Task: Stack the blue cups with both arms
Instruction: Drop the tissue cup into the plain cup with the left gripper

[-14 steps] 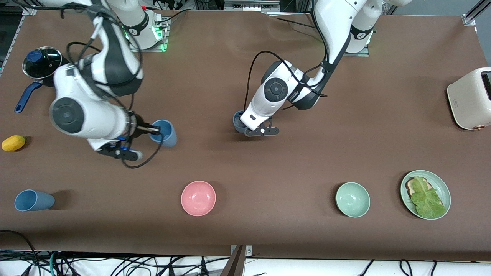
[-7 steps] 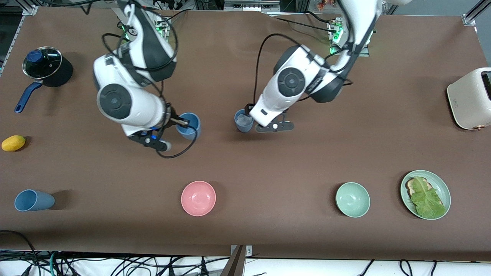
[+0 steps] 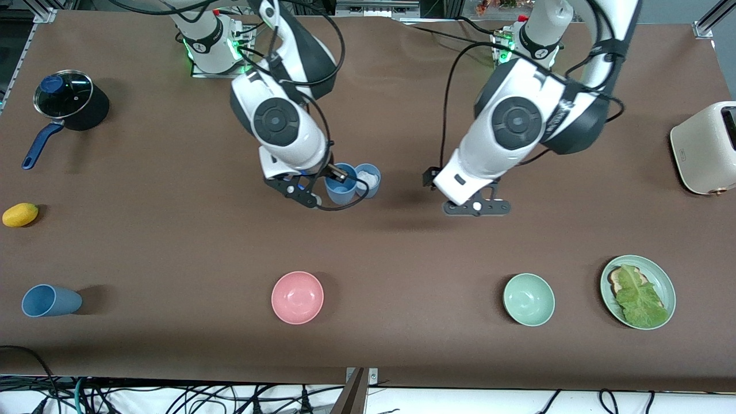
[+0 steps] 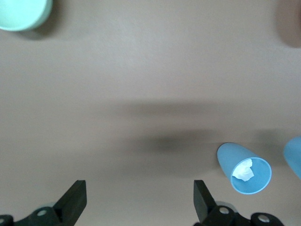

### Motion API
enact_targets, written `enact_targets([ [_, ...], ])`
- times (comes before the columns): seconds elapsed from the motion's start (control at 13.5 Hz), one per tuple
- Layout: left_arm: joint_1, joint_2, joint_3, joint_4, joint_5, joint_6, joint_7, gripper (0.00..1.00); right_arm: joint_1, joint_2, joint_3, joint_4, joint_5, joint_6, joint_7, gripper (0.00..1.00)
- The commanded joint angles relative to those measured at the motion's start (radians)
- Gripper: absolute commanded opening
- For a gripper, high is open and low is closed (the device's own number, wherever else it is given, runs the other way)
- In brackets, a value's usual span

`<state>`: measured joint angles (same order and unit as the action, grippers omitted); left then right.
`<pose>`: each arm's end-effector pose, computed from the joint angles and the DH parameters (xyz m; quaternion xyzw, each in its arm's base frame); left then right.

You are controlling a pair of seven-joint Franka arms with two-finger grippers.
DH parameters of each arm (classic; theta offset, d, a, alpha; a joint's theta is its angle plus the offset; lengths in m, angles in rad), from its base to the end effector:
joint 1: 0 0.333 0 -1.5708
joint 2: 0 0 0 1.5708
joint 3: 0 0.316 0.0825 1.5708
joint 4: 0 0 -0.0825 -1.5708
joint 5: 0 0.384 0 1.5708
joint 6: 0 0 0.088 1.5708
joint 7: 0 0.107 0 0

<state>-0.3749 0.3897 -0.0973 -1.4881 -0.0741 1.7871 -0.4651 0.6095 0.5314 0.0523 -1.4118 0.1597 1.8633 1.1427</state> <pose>0.5936 -0.3003 0.4435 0.9975 0.0088 -0.0642 0.0284 0.5475 0.4338 0.3887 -0.9593 0.2651 0.0941 0.0240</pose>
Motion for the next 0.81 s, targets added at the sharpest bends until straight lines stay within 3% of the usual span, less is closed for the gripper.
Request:
enact_targets([
  [0.0,0.074,-0.063,-0.012,0.008,0.025,-0.041,0.078,1.0,0.036,0.047,-0.006,0.08,0.018,-0.007,0.069,0.0],
  [0.22,0.145,-0.159,-0.015,0.008,0.019,-0.178,0.214,1.0,0.068,0.07,-0.008,0.08,0.052,-0.004,0.098,0.0],
  [0.37,0.149,-0.244,0.025,-0.027,0.024,-0.193,0.302,1.0,0.07,0.073,-0.008,0.079,0.055,-0.006,0.092,0.0],
  [0.74,0.266,-0.445,0.036,-0.251,0.109,-0.143,0.338,1.0,0.07,0.076,-0.008,0.077,0.107,-0.015,0.089,0.0],
])
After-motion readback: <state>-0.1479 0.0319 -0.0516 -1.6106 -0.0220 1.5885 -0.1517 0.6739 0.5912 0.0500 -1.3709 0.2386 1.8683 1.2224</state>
